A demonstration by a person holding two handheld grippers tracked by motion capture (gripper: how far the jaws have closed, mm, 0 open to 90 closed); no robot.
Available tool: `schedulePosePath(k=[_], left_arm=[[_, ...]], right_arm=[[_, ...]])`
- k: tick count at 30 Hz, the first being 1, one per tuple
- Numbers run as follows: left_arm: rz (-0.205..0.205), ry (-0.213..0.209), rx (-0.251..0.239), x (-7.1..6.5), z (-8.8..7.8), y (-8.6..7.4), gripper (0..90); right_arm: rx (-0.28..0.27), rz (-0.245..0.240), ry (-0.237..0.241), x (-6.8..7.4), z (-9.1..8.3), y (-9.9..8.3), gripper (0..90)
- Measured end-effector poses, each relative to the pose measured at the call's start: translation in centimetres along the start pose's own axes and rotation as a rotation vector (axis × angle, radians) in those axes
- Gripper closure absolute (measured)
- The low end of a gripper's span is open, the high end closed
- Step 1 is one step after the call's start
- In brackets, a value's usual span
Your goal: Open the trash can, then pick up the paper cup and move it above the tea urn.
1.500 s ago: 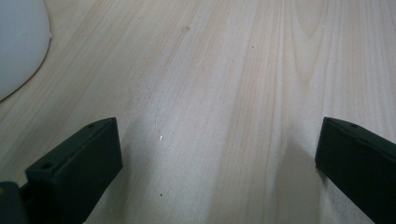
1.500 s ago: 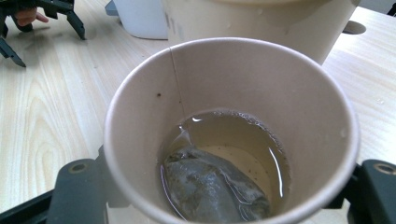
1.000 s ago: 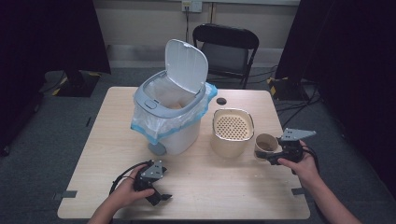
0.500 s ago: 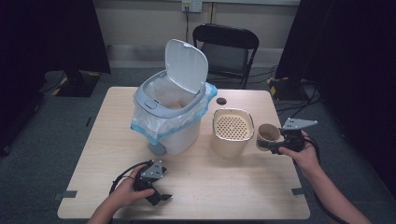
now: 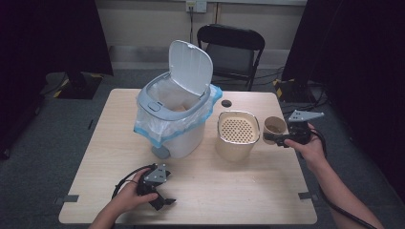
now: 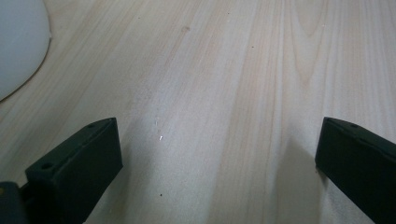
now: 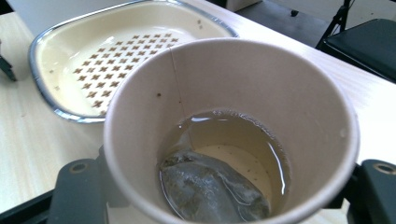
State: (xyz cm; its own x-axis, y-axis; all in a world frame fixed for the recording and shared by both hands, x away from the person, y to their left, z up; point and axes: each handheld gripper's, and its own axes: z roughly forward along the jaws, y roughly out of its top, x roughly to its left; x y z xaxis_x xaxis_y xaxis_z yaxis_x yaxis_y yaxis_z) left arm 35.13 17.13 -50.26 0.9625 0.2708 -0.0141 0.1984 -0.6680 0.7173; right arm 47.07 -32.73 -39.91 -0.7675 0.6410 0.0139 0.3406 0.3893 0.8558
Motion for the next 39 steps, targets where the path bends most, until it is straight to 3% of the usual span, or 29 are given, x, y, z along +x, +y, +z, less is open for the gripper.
schedulePosePath(k=[19, 28, 39], left_arm=[[0.001, 0.001, -0.001, 0.0, 0.0, 0.0, 0.0], [0.004, 0.004, -0.001, 0.0, 0.0, 0.0, 0.0], [0.006, 0.0, 0.005, 0.1, -0.1, 0.0, 0.0]], right_arm=[[-0.029, 0.038, -0.041, -3.3, 0.2, 4.1, 27.0], [-0.039, 0.05, -0.046, -4.4, 1.1, 5.9, 27.0], [-0.041, 0.048, -0.084, -5.8, 2.8, 8.0, 27.0]])
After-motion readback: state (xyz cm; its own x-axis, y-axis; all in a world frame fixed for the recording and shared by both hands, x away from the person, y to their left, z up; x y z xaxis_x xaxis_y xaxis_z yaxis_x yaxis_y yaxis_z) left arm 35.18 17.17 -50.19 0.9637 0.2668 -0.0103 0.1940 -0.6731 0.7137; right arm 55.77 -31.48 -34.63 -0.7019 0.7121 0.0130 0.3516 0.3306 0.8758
